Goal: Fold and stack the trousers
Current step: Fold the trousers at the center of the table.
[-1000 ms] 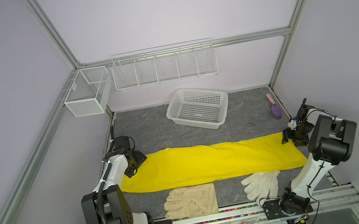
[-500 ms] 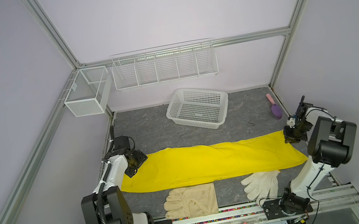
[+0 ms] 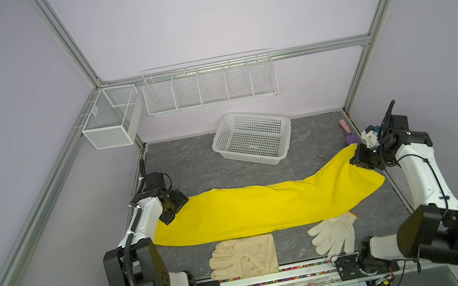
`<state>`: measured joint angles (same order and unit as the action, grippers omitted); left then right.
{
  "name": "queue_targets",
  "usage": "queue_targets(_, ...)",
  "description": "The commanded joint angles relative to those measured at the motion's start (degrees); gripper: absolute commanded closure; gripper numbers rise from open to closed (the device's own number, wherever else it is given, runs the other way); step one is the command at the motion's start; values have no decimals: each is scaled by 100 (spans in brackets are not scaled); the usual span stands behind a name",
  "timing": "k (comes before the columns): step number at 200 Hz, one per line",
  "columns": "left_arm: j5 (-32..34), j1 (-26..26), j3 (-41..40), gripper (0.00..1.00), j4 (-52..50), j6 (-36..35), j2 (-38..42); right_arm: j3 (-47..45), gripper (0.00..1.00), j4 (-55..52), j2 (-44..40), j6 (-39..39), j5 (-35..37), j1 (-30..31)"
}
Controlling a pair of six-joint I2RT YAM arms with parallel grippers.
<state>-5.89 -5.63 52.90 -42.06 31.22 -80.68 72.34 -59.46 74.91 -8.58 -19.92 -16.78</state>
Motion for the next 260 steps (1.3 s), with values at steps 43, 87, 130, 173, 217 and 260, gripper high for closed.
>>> queue_targets(43, -138, -33, 185, 20, 23, -81, -11, 382, 93, 419, -563, -2447, -457, 2227)
queue_targets(87, -175, -32, 205, 20, -30, -147, 87, 905, 93, 1126, -4, -3843, 208, 3914)
queue_targets(130, -184, -29, 182, 20, -21, -143, 164, 1563, 93, 1696, 1053, -4615, 501, 5145)
queue_targets(173, -194, -30, 108, 19, 18, -121, 201, 2566, 93, 2030, 2399, -5125, 515, 5906)
queue_targets(217, -162, -35, 1, 19, -21, -217, 187, 3331, 93, 1961, 3443, -5508, 757, 6321)
queue_targets(260, -132, -35, -72, 19, -56, -300, 199, 3693, 93, 2081, 4207, -5626, 769, 6622)
